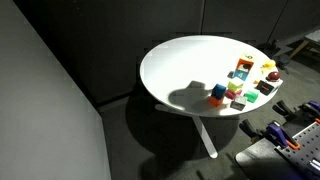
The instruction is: Pick up the block with six on it and put it on the table
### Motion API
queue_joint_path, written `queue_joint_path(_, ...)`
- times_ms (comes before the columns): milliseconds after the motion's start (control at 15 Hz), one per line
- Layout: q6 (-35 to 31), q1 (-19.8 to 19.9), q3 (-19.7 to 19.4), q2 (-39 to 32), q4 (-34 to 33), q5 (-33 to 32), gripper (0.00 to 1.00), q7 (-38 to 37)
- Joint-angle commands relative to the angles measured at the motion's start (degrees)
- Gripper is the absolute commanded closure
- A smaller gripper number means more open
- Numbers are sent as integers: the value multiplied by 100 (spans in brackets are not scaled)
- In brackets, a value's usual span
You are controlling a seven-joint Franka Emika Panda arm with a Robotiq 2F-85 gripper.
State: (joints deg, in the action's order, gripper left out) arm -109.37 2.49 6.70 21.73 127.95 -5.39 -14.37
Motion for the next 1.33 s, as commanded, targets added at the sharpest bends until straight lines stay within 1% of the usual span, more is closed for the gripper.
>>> queue_joint_path(0, 11, -83, -72, -6, -10, -29, 0, -22)
queue_joint_path(733, 11, -83, -72, -6, -11, -29, 0, -22)
queue_joint_path(1267, -108, -89, -411, 236, 272, 125, 0, 468)
